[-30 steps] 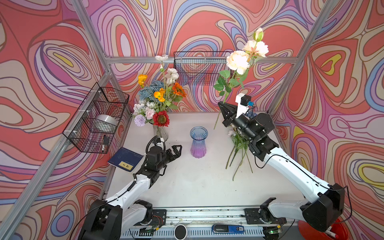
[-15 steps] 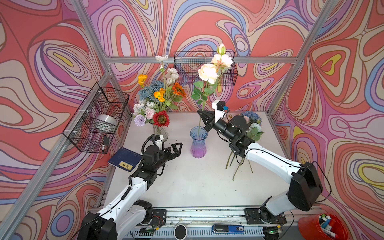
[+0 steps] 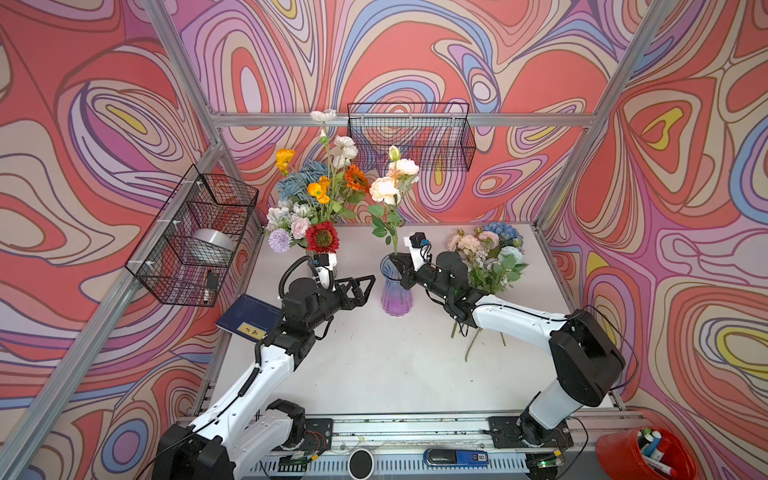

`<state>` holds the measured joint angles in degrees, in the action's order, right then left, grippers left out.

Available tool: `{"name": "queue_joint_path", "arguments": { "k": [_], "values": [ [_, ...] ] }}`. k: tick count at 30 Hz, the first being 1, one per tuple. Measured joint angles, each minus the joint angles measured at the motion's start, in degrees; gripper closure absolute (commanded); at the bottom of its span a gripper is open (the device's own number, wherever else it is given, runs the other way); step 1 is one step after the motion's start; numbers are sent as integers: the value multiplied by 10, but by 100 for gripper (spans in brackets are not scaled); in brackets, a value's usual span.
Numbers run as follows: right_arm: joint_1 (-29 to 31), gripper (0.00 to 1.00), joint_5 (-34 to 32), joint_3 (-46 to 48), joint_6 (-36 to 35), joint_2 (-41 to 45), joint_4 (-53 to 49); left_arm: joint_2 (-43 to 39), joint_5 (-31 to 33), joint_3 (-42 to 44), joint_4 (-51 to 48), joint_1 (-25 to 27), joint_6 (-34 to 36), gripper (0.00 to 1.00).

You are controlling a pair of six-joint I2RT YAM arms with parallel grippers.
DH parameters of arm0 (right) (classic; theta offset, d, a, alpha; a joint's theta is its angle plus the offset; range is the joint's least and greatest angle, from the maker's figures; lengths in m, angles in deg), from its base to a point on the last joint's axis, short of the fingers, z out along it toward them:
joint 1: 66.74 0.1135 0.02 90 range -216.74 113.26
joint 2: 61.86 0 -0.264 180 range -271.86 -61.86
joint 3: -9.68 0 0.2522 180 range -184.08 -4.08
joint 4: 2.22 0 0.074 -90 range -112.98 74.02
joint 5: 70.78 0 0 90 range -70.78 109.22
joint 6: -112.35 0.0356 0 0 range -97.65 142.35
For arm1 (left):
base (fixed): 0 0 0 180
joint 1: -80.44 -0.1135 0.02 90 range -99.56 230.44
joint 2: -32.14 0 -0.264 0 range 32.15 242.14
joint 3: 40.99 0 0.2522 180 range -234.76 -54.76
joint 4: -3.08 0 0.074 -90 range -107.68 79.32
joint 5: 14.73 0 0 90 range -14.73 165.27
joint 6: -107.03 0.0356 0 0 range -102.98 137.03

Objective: Arrange the flowers into the vase
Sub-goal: 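Carry the rose over the blue-purple vase and lower its stem in, then open the right gripper and release the rose into the vase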

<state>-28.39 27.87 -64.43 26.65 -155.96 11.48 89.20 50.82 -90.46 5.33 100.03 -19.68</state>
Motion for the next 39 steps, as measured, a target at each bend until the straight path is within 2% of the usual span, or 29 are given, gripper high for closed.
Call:
{"name": "queue_joint_path", "arguments": {
  "k": [3, 8, 14, 18, 25, 29, 33, 39],
  "values": [
    [0, 99, -4, -21, -6, -1, -41, 7, 0, -19, 1, 15, 12, 1],
    [0, 91, -8, -34, -7, -2, -78, 32, -2, -39, 1, 22, 21, 1],
    [1, 87, -17, -35, -7, -2, -87, 46, 8, -39, 1, 22, 22, 1],
    [1, 81, -21, -36, -7, -2, -90, 47, 14, -40, 1, 24, 22, 1],
    [1, 80, -26, -38, -4, -2, -95, 47, 20, -40, 0, 26, 22, 1],
    [2, 66, -30, -47, -4, -1, -117, 54, 20, -42, -2, 26, 22, 1],
    [2, 57, -33, -73, -7, 3, -183, 72, 19, -64, -14, 26, 31, 0],
    [3, 50, -33, -84, -8, 49, -298, 111, 11, -100, -13, 26, 40, 0]
  ]
}}
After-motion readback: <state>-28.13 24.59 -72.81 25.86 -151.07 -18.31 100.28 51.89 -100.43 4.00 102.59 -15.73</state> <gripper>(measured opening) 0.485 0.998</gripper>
